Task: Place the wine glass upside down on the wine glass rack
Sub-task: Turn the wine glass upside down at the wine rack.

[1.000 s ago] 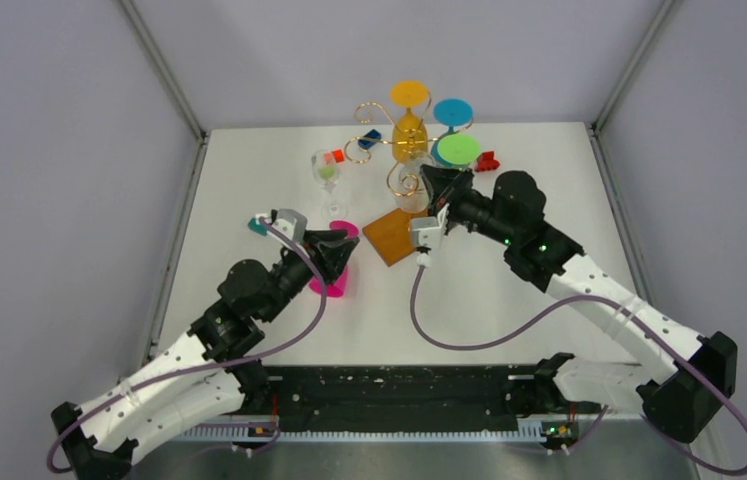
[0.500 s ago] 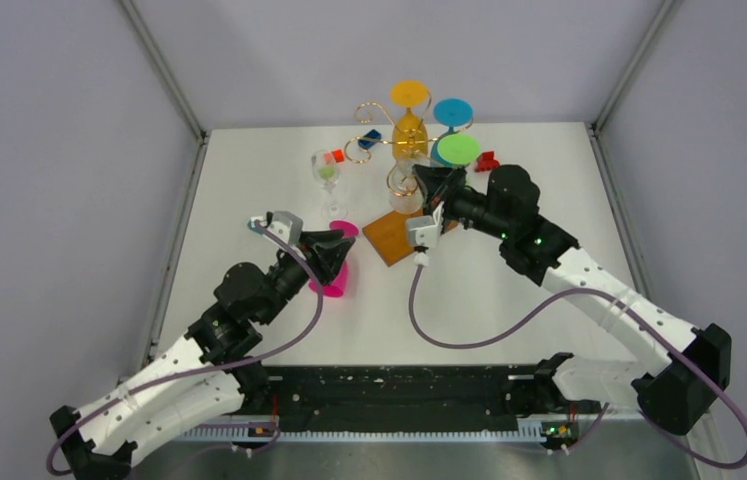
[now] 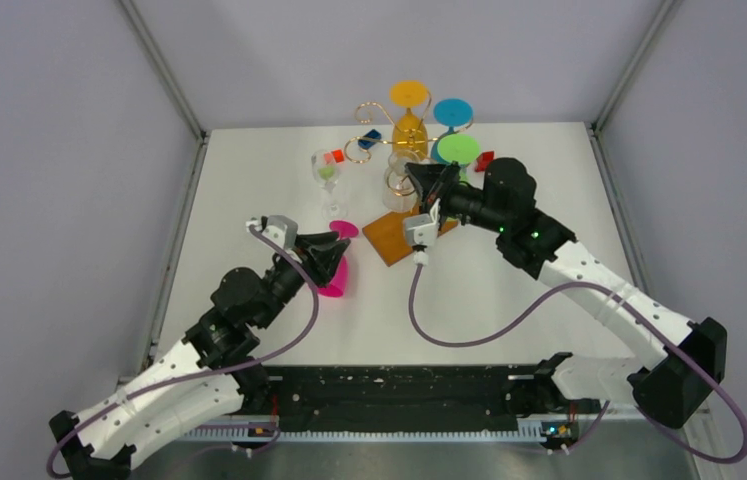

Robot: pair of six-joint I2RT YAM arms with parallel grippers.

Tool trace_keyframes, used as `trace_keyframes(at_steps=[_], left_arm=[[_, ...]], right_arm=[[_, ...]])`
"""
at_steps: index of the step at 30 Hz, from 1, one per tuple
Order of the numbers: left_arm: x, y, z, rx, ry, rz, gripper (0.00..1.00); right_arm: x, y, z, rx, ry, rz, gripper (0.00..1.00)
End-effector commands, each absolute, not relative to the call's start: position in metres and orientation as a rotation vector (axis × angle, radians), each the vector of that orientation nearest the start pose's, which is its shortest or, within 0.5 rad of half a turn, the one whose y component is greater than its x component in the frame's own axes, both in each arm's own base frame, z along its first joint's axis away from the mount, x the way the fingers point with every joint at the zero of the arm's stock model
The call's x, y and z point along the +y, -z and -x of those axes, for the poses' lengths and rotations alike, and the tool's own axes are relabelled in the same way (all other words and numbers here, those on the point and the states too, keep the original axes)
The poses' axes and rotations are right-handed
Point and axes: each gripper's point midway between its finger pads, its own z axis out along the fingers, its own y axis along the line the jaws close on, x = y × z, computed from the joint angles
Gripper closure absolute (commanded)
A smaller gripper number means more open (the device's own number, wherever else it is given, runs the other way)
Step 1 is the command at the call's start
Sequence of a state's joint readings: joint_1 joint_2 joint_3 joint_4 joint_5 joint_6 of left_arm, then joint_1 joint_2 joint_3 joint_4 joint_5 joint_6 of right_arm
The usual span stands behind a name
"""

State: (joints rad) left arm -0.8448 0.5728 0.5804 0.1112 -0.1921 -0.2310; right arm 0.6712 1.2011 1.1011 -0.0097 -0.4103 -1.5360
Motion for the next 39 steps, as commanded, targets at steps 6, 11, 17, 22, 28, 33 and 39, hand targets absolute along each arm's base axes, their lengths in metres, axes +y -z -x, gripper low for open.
trace_keyframes(at_steps=[6, 11, 17, 22, 28, 33, 39], left_arm=[[-0.196, -0.317, -0.213, 1.426, 0.729, -0.261, 0.65], [-0.197, -0.317, -0.214, 1.429, 0.729, -0.263, 0.65], [-0.197, -0.317, -0.214, 1.43, 0.729, -0.264, 0.65], [-0.199, -0.317, -0.215, 1.434, 0.729, -0.268, 0.65], [-0.2, -0.315, -0.217, 1.44, 0.727, -0.268, 0.65], [-0.201, -0.312, -0.217, 1.447, 0.726, -0.269, 0.66], [-0.202, -0.311, -0.218, 1.452, 0.723, -0.271, 0.66]], right_arm=[[0.298, -0.421, -0.295, 0.287, 0.336, 1.549, 1.0], [0.301, -0.423, -0.291, 0.268, 0.317, 1.551, 1.0], [0.303, -0.425, -0.286, 0.24, 0.295, 1.551, 1.0], [0.304, -0.418, -0.278, 0.236, 0.251, 1.579, 1.0], [0.303, -0.412, -0.273, 0.237, 0.229, 1.595, 1.0], [0.298, -0.412, -0.272, 0.251, 0.241, 1.583, 1.0], [0.293, -0.414, -0.266, 0.251, 0.244, 1.568, 1.0]])
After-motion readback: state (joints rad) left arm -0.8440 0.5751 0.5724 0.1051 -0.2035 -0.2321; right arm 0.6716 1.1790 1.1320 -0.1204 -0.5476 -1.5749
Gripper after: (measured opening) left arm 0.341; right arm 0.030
